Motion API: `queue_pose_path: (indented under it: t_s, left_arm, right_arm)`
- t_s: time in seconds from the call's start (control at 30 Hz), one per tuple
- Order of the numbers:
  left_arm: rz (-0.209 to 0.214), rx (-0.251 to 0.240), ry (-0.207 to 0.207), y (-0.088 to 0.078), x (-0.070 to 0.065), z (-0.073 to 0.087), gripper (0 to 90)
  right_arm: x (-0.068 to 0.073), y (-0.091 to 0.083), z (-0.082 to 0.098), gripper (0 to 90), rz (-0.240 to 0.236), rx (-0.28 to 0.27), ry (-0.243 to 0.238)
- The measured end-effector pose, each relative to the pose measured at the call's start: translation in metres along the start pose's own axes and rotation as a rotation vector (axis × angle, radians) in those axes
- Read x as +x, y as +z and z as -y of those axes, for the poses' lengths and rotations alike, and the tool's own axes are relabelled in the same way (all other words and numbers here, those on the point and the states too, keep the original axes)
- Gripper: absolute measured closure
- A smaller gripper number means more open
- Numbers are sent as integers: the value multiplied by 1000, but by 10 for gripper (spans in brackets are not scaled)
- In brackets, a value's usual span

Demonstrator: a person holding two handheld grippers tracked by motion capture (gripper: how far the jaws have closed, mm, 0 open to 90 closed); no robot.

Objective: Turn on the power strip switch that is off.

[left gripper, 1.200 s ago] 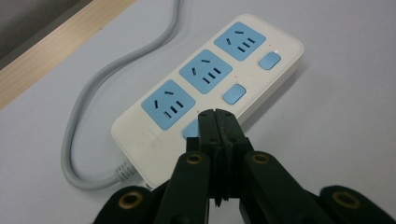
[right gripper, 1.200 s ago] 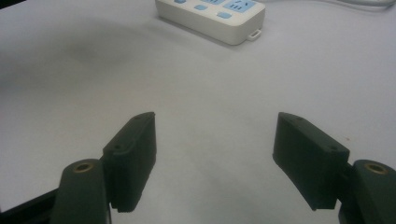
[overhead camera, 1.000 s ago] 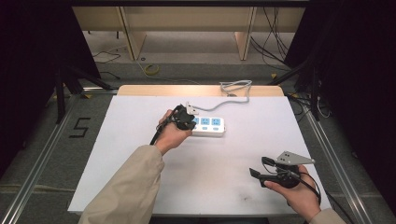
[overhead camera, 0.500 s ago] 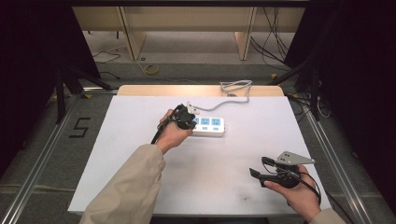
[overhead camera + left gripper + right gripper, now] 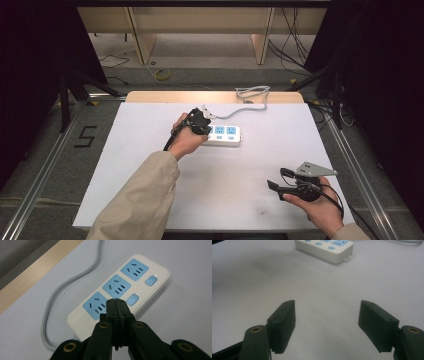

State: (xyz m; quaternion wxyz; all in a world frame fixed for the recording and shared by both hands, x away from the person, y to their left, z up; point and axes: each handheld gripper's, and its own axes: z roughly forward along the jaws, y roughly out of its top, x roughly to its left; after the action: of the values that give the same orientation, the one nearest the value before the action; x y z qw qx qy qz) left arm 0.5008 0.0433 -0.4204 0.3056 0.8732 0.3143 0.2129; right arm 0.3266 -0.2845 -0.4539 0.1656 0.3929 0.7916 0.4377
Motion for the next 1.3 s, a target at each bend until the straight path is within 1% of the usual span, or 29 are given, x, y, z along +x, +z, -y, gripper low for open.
queue_pose_path:
  t_s: [0.17,0.37,0.47,0.6,0.87,0.93,1.07,1.17,1.3]
  left_arm:
    - [-12,14,4,3,3,-3,899]
    - [-10,25,17,5,3,-9,899]
    - [-9,29,12,7,3,-11,899]
    - [-5,42,9,11,4,-10,899]
    - [8,57,10,17,3,-11,899]
    - [9,66,11,18,4,-13,899]
    - [13,68,8,19,4,-17,899]
    - [11,86,18,20,5,-18,899]
    - [13,105,3,22,8,-16,899]
  right_arm:
    - [0,0,0,305,-1,1,0]
    - [1,-1,-1,305,-4,-2,-6]
    - [0,0,0,305,-3,-1,-6]
    - [0,0,0,305,-6,-2,-6]
    - [0,0,0,305,-6,-2,-6]
    - [0,0,0,304,-5,-1,-7]
    - [0,-1,0,304,-4,-3,-8]
    - [0,0,0,304,-5,-1,-9]
    - [0,-1,0,304,-6,-1,-10]
